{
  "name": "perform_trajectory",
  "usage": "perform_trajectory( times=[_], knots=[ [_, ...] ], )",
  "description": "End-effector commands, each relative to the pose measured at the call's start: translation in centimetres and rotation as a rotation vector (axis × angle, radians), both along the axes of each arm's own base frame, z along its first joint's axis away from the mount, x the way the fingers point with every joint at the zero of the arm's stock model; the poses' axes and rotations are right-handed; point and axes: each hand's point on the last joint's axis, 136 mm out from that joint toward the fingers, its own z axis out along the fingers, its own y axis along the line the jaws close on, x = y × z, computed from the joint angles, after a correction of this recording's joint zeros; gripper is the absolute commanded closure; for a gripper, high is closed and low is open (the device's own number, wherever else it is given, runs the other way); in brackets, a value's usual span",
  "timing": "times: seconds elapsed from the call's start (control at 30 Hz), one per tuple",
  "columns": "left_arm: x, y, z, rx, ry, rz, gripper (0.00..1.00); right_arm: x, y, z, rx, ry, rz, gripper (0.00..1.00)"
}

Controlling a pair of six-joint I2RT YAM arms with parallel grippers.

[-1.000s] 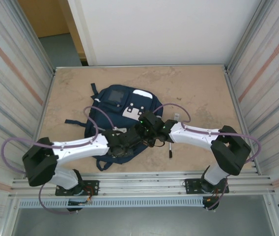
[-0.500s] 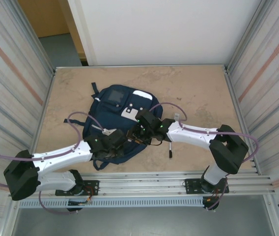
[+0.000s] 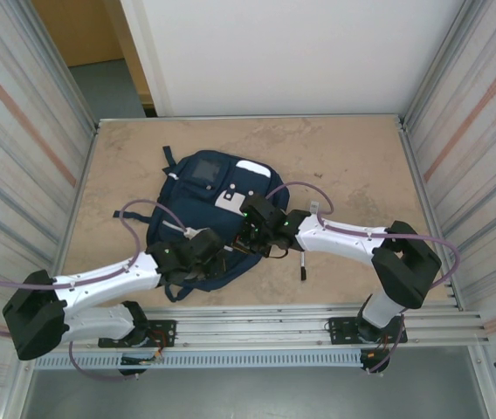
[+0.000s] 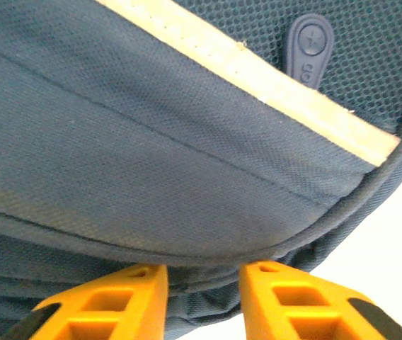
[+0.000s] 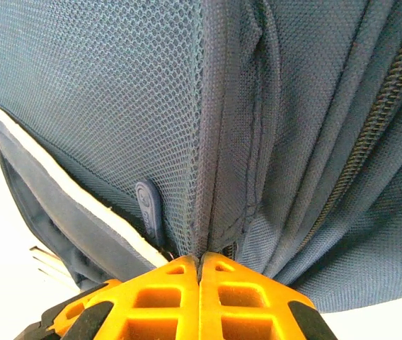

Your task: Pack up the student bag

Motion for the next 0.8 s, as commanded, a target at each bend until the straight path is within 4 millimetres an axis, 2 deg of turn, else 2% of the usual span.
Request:
perform_trajectory(
  times=[0.0,0.3,0.5,0.67,0.77],
  knots=[
    [-0.1,0.0,-0.2,-0.028,0.003,-0.013,0.66,1.2,0.3,1.9,0.044,-0.060,-0.027,1.00],
    [0.1,-0.2,-0.6,-0.100,0.016,0.049,0.61,0.8,1.0,1.6,0.066,-0.033,-0.006,1.00],
    [0.3,-1.5,-1.4,-0.219,0.039,0.145,0.61,0.4,2.1,1.7,0.089,-0.019,0.016,1.00],
    [0.8,-3.0,-0.2,-0.271,-0.020,0.134,0.61,0.2,2.7,2.1,0.120,-0.025,0.004,1.00],
    [1.2,-3.8,0.6,-0.312,-0.054,0.114,0.68,-0.2,3.5,2.7,0.153,-0.015,0.026,1.00]
  ],
)
